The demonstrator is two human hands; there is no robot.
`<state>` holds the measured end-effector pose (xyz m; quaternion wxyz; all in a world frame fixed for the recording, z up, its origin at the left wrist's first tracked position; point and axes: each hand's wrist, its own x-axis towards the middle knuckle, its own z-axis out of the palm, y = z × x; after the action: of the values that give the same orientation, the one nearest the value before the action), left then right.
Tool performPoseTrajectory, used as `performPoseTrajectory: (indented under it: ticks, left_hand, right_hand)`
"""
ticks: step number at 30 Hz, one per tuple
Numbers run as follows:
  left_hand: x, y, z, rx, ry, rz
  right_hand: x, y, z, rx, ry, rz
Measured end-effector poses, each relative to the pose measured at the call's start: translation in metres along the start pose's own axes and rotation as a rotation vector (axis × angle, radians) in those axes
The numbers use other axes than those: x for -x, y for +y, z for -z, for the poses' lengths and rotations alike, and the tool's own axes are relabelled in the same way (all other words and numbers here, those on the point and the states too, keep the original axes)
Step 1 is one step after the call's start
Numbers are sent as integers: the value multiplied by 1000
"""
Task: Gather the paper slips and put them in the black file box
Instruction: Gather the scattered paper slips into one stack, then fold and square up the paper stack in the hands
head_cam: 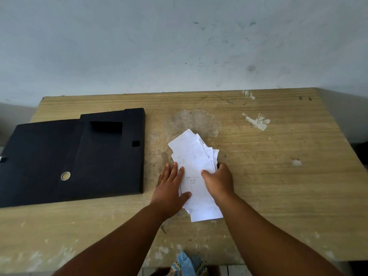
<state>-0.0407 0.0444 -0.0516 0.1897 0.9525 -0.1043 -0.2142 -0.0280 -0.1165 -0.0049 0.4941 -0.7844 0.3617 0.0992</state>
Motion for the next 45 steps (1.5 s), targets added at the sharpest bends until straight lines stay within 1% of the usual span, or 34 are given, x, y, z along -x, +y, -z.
performPoseTrajectory:
  ticks: [4,7,9,11,16,17,19,20,22,26,28,30,32,34,36,40,42,45]
  left_hand:
    - [1,2,2,36,2,16]
    - [1,3,4,16,-6,16]
    - [2,1,5,1,-11,11]
    - [2,-1,7,-14,2,6]
    - [2,-5,11,-62,-2,-10]
    - [1,-6,11,-68,0,-14]
    - [1,-6,11,-58,12,-15]
    - [0,-7,9,-25,20,-7]
    - [0,-5,10,164,45,34]
    - [1,10,29,715,159,86]
    - [1,22,46,1034,137,106]
    - [-2,31,61,1242,116,139]
    - [-3,39,77,1303,170,151]
    - [-5,43,87,1306,220,102]
    - [-5,49,96,1285,249,44]
    - [-10,52,97,1221,290,25]
    - [-10,51,92,1191,298,21]
    - [-11,49,82,1145,274,44]
  right_hand:
    - [-2,-10,-3,151,-73,42]
    - [-5,-13,0,365,18,87]
    - [-4,-14,1,429,21,58]
    - [-2,-17,-2,340,-23,22]
    - [-2,-18,-3,-24,-50,-34]
    - [-3,-16,-1,-66,-64,-50]
    - [-5,-11,4,-69,-95,-62]
    - [-6,-9,7,-54,-107,-49]
    - [-7,-6,15,-66,-136,-7]
    - [-6,-6,34,-242,-273,104]
    - [-4,-11,43,-307,-320,176]
    - [-1,-21,49,-343,-340,235]
    - [1,-30,54,-369,-325,291]
    - [2,-38,58,-367,-274,349]
    - [2,-47,61,-360,-198,412]
    - [10,-53,58,-295,-75,521]
    - [14,-45,50,-275,-49,512]
    - [17,-28,39,-279,-71,417]
